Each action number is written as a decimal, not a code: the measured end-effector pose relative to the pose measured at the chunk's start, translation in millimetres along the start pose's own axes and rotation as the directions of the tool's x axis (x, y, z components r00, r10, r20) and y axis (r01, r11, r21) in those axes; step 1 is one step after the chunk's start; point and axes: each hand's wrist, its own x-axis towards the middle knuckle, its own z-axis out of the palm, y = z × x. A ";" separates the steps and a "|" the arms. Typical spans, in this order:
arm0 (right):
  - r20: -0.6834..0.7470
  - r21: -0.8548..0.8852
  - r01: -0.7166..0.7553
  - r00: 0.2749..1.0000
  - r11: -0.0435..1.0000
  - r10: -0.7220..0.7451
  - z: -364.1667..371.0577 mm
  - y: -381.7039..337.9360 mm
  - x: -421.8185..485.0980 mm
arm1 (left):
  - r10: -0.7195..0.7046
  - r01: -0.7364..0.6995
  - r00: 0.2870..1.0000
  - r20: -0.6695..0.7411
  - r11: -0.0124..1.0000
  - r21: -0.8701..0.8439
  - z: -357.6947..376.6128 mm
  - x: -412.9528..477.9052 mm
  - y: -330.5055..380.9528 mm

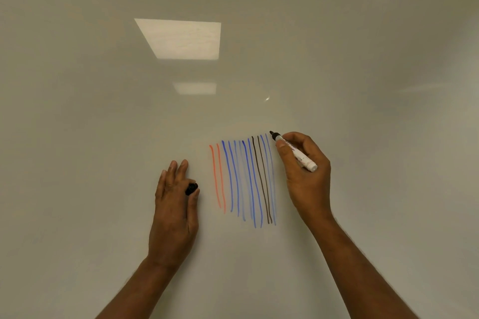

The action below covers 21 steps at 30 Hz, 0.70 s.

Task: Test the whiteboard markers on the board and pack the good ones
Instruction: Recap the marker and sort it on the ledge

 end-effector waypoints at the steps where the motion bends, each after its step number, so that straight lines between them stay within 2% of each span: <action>1: 0.002 -0.014 0.003 1.000 1.000 -0.003 0.4 2.6 0.7 | 0.003 -0.003 1.000 0.001 1.000 0.001 0.1 0.3 -0.2; 6: -0.020 -0.062 0.003 1.000 0.998 -0.004 -9.6 13.1 -21.6 | 0.014 -0.014 1.000 -0.007 1.000 0.015 -0.1 1.0 0.6; 12: -0.056 -0.104 -0.083 0.995 0.991 0.077 -35.0 34.0 -87.3 | 0.010 -0.010 1.000 -0.006 1.000 0.013 -0.5 1.4 1.2; 15: -0.093 -0.163 -0.124 0.990 0.979 0.110 -47.0 51.6 -117.4 | 0.016 -0.016 1.000 -0.005 1.000 0.016 -0.2 1.5 0.8; 18: -0.053 -0.261 -0.139 0.990 0.955 0.130 -53.6 59.0 -132.6 | 0.018 -0.018 1.000 -0.005 1.000 0.020 0.0 1.5 0.8; 21: -0.120 -0.176 -0.141 0.985 0.974 0.121 -49.8 50.4 -122.7 | 0.020 -0.020 1.000 -0.011 0.999 0.026 -0.1 1.3 0.9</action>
